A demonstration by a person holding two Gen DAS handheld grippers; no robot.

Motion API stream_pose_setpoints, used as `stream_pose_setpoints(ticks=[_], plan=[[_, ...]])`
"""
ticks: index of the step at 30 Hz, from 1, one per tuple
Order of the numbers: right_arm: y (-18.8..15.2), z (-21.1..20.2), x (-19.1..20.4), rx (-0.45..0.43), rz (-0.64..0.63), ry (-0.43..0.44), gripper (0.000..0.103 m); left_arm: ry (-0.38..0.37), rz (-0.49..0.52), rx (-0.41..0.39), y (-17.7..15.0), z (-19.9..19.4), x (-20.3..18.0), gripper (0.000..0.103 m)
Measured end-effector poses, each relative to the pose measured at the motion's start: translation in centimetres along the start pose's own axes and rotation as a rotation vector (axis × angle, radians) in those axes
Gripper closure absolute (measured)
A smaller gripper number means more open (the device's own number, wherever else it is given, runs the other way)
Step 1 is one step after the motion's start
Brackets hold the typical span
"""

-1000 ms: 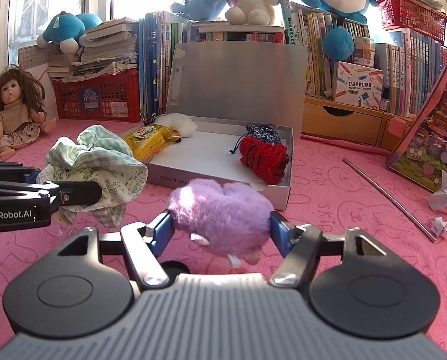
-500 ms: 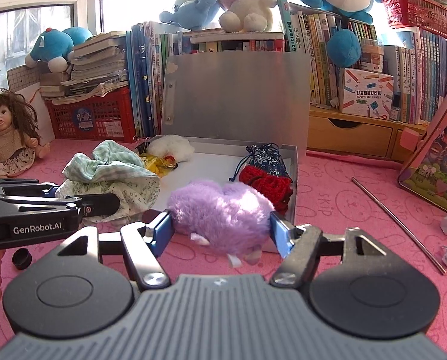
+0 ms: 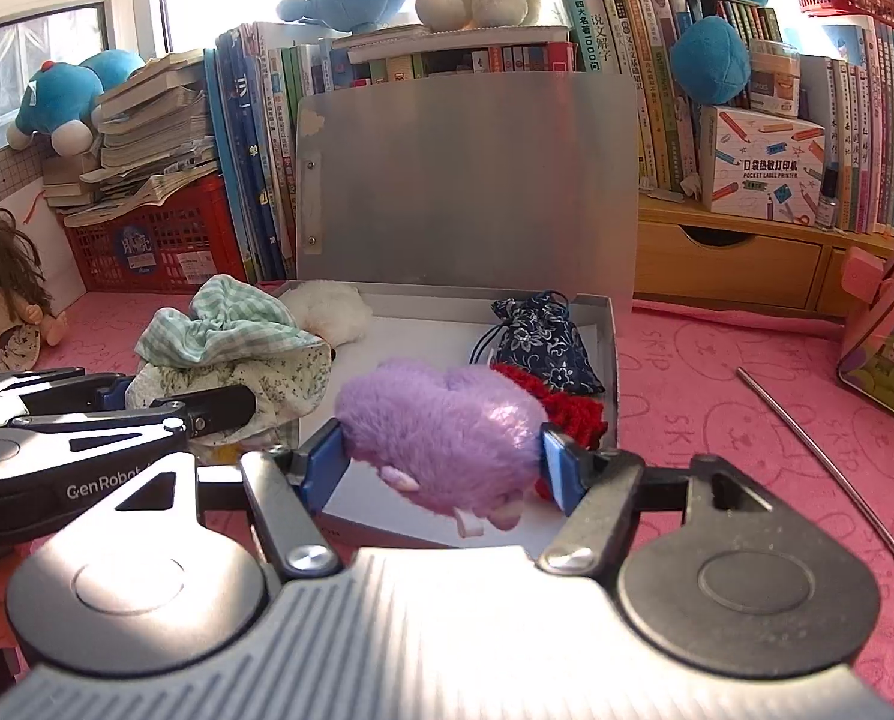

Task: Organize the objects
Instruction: 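Carry the cloth in the left tool and the purple toy in the right tool into the box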

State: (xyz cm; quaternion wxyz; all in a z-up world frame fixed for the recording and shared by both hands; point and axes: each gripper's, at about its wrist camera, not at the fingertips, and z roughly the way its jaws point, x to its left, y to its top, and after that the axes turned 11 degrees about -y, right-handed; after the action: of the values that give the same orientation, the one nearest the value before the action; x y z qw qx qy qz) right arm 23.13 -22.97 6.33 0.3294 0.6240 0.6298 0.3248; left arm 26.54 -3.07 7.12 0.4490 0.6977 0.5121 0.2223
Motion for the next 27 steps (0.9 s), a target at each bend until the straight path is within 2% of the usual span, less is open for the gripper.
stream_pose_setpoints(ticks=[12, 27], plan=[[-1.0, 3.8, 0.1, 0.078, 0.012, -0.012, 0.033, 0.007, 0.006, 0.056, -1.0, 3.3, 0.9, 0.065], [-0.9, 6.0, -1.0, 0.081, -0.001, -0.080, 0.034, 0.034, -0.034, 0.111, -1.1, 6.3, 3.0, 0.064]])
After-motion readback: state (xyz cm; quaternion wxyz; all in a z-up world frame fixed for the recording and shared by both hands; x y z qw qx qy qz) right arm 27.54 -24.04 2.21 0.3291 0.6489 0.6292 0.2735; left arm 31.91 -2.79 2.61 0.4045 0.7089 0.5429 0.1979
